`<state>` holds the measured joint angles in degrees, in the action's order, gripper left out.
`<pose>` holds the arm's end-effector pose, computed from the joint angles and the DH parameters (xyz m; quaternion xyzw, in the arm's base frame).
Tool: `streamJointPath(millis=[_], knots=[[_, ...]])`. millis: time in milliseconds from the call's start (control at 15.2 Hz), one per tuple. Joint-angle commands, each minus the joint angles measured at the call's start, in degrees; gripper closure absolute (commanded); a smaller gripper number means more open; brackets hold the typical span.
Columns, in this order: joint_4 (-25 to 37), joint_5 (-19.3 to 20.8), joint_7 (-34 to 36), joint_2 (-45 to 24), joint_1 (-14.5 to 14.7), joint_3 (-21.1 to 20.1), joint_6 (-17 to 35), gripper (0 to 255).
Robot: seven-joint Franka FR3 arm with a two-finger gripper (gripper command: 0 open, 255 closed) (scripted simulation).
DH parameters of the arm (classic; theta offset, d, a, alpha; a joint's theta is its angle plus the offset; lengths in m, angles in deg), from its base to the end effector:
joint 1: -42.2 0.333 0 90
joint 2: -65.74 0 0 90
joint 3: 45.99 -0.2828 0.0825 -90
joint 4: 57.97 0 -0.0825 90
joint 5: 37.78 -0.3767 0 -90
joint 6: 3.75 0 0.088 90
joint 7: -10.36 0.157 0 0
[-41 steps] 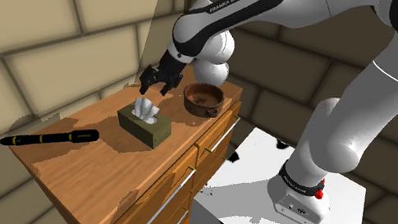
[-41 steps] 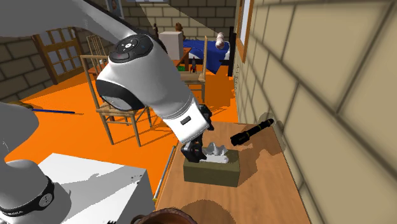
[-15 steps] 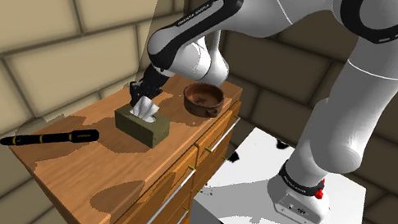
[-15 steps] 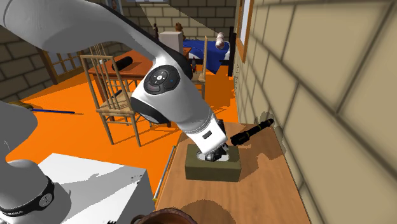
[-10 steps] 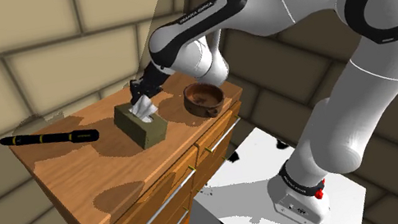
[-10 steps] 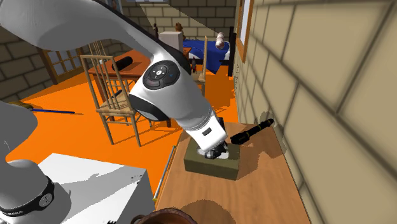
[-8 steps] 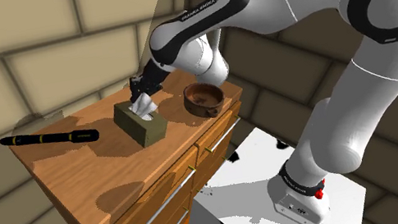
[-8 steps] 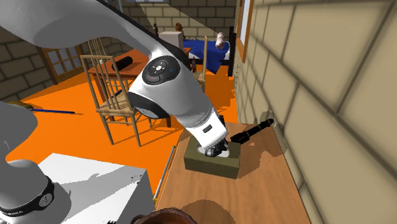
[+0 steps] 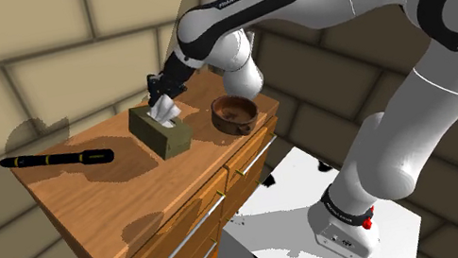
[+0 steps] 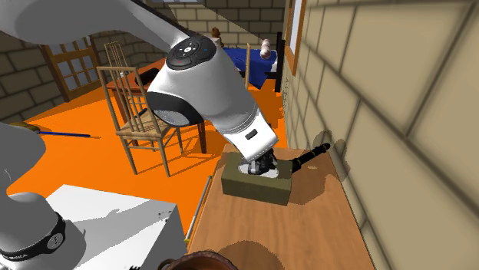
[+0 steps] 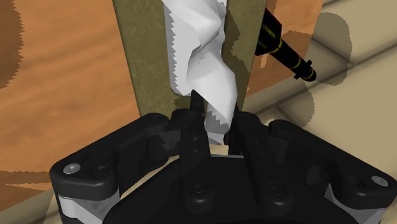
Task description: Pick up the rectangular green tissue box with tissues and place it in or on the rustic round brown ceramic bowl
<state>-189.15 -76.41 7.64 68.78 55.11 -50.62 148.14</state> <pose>0.5327 0.1659 0.3430 -0.9541 0.0866 -0.1659 0.2339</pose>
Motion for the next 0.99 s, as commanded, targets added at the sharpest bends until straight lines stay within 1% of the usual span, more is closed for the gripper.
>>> streamJointPath(millis=[0, 462, 924], knots=[[0.4, 1.4, 1.5, 1.0, -0.2, 0.0, -1.2, 255], [2.7, 5.2, 5.7, 3.7, -0.9, 0.1, -5.7, 255], [5.7, 8.3, 9.2, 5.7, -1.6, 0.1, -10.4, 255]])
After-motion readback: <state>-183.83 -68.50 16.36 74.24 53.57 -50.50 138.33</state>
